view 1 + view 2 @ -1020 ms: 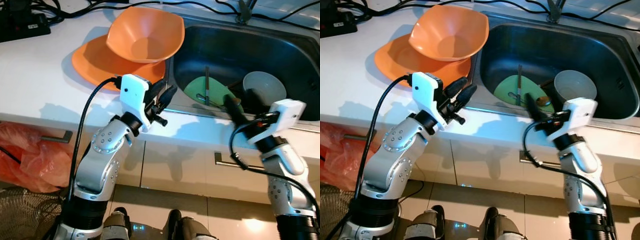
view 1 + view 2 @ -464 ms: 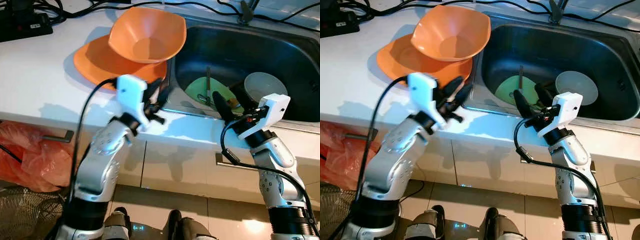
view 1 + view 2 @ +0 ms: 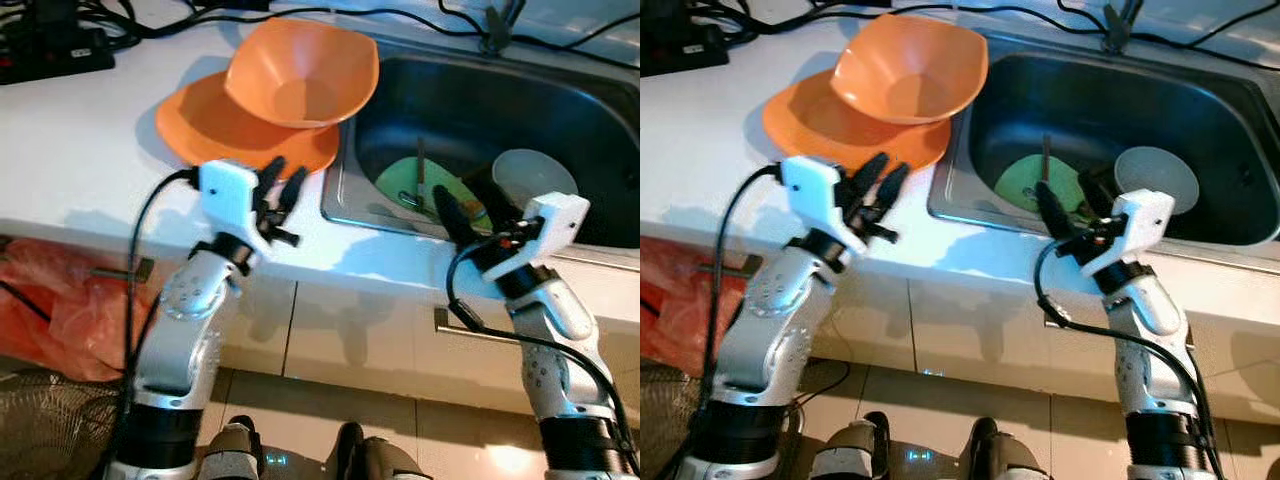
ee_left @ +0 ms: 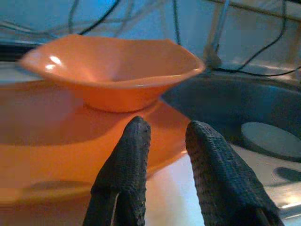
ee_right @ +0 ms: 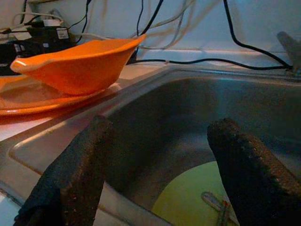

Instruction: Kitchen organization

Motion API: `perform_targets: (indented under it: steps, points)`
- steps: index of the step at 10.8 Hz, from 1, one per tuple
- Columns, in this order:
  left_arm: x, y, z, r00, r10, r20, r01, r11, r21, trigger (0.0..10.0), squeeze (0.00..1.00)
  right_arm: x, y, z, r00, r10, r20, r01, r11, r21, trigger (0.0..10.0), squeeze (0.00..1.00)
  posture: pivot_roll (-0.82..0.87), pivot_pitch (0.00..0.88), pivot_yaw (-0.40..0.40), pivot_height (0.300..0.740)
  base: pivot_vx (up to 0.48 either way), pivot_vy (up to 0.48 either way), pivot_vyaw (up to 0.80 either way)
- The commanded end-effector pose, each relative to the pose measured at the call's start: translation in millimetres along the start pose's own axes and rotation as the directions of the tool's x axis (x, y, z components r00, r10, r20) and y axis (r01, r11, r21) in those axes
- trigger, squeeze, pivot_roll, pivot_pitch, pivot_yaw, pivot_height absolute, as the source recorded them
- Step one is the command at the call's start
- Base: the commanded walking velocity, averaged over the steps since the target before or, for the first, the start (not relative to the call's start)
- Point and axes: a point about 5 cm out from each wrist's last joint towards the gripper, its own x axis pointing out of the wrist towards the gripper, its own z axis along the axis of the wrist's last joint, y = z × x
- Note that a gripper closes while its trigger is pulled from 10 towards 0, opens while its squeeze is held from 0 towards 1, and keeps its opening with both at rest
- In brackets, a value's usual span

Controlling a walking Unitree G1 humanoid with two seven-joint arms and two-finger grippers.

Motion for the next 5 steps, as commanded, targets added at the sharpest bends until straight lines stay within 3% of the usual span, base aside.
perform_targets:
  steps: [1, 2, 3, 5]
  points:
    - [-3.8, 2.9, -6.9, 0.999, 0.023, -0.040, -0.023, 1.000, -0.003, 10.0, 0.00, -12.0, -6.7, -16.0, 0.996, -0.040, -0.085, 0.041, 0.999, 0.017, 10.0, 0.00, 0.18, 0.216, -0.084, 0.740, 0.000, 0.000, 0.00]
    - [-1.0, 3.2, 2.5, 1.000, 0.016, -0.016, -0.015, 1.000, 0.014, 10.0, 0.00, -9.7, -3.6, -16.4, 0.996, -0.027, -0.082, 0.028, 1.000, 0.012, 10.0, 0.00, 0.18, 0.216, -0.084, 0.740, 0.000, 0.000, 0.00]
    - [4.4, 3.7, 28.8, 0.998, -0.029, 0.050, 0.027, 0.999, 0.042, 10.0, 0.00, -7.9, -2.1, -16.4, 0.997, -0.023, -0.075, 0.024, 1.000, 0.017, 10.0, 0.00, 0.19, 0.218, -0.082, 0.740, 0.000, 0.000, 0.00]
    - [10.3, 20.6, 67.7, 0.991, -0.043, 0.125, 0.027, 0.991, 0.131, 10.0, 0.00, -6.9, 0.4, -19.3, 0.997, -0.016, -0.077, 0.018, 0.999, 0.028, 10.0, 0.00, 0.20, 0.218, -0.073, 0.740, 0.000, 0.000, 0.00]
